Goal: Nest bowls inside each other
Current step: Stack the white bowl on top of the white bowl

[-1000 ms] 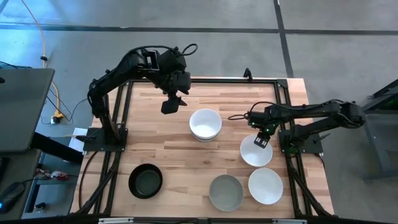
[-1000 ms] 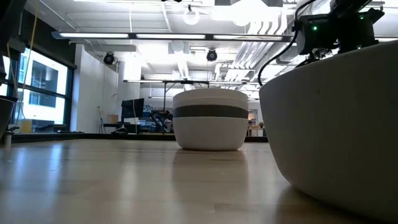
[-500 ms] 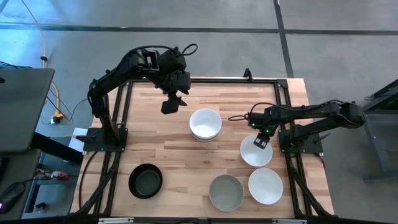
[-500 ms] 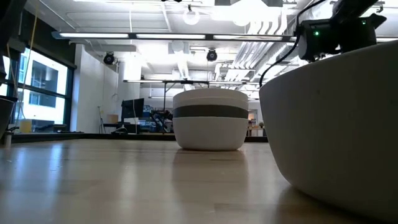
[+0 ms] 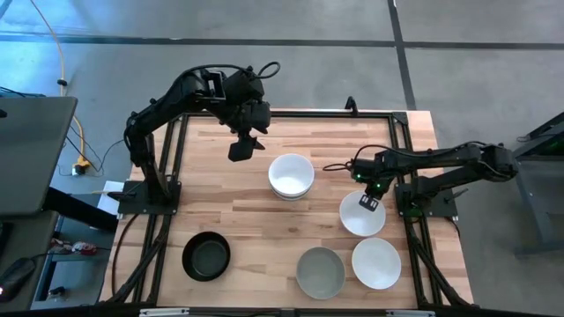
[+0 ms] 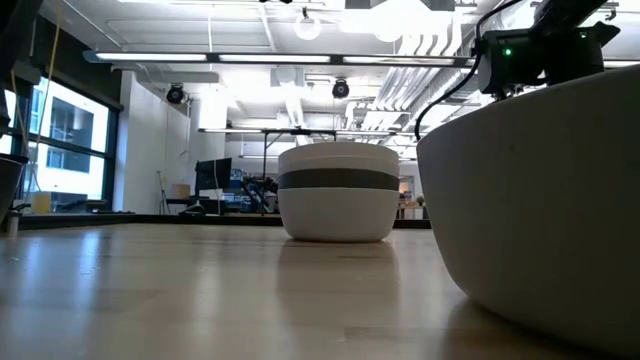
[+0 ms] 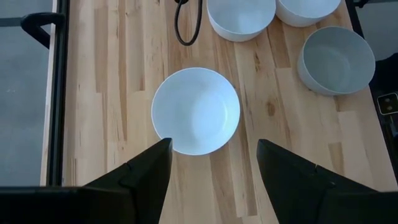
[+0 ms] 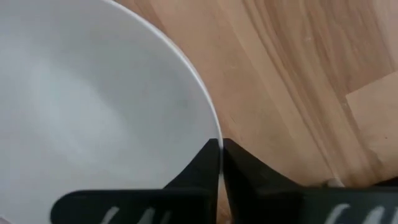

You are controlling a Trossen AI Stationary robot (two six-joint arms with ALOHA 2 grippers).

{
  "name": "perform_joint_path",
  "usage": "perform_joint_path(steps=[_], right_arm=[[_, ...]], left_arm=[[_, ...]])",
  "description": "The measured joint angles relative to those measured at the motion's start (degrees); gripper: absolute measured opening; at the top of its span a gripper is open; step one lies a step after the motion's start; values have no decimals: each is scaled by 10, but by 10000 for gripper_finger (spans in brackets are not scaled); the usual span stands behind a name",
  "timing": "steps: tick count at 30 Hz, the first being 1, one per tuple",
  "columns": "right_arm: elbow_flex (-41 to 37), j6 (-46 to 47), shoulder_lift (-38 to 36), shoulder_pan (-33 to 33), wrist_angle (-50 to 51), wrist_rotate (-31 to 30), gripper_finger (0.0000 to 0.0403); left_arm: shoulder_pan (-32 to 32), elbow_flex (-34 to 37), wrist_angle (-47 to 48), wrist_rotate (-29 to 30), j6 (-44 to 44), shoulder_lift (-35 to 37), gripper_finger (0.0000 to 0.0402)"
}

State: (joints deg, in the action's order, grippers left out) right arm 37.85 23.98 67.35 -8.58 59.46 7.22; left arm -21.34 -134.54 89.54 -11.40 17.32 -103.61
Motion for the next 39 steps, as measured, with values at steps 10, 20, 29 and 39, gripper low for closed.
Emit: perform_joint_path(steps=[10,20,29,39], right_arm=[[0,15,-10,0,1,25,1],[0,52,-66,0,21,32,0],[27,103,-101,-8,71,44,0],[163,122,-97,-39,118,34,0]], left_arm=[[0,0,2,0,9,0,225],[0,0,3,0,20,0,225],[-9,0,5,0,24,0,225],[-19,0,5,3,27,0,225]])
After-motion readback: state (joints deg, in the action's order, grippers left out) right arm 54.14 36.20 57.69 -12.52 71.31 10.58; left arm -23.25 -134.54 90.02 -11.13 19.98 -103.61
